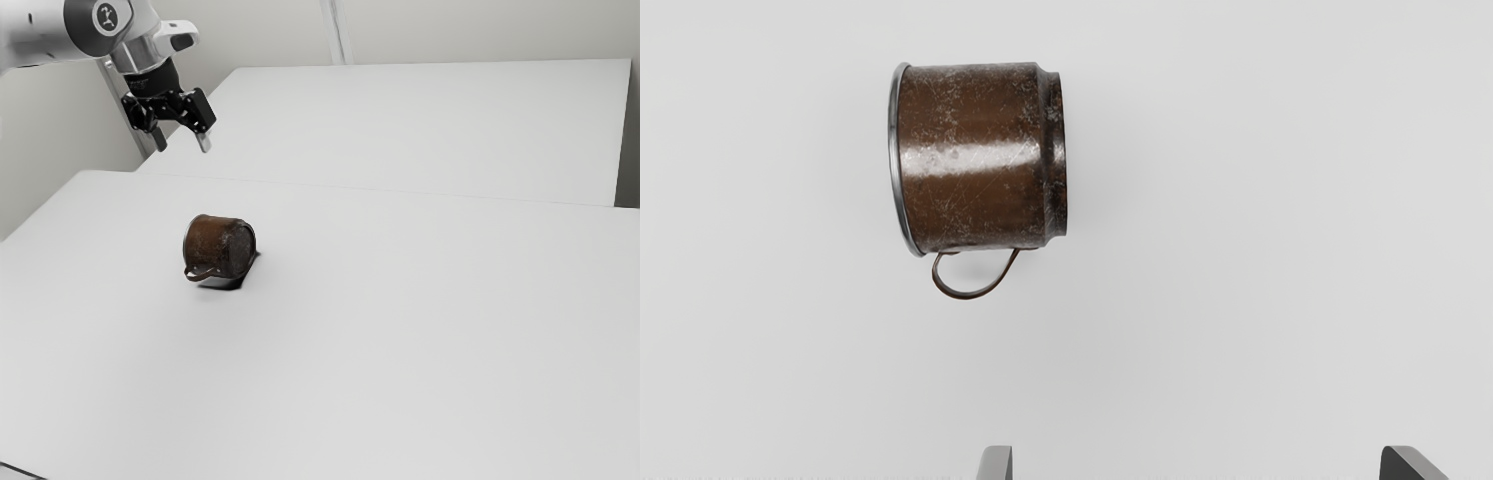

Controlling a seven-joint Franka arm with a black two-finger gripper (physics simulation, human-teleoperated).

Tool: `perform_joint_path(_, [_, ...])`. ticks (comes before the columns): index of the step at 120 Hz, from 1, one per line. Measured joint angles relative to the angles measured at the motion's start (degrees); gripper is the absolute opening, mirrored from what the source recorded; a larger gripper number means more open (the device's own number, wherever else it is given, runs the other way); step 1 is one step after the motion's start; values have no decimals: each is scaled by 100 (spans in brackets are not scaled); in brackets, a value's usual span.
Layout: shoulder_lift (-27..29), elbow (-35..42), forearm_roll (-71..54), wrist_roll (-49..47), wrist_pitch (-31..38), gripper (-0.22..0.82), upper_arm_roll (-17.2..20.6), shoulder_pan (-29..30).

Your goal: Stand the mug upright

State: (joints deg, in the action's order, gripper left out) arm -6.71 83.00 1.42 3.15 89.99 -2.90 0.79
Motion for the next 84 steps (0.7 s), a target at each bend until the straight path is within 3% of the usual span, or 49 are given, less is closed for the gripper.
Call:
perform_joint_path(59, [-11,110,242,82,-56,60,-50,51])
perform_joint_path(84, [-485,50,1666,775,-75,60,-1080,321])
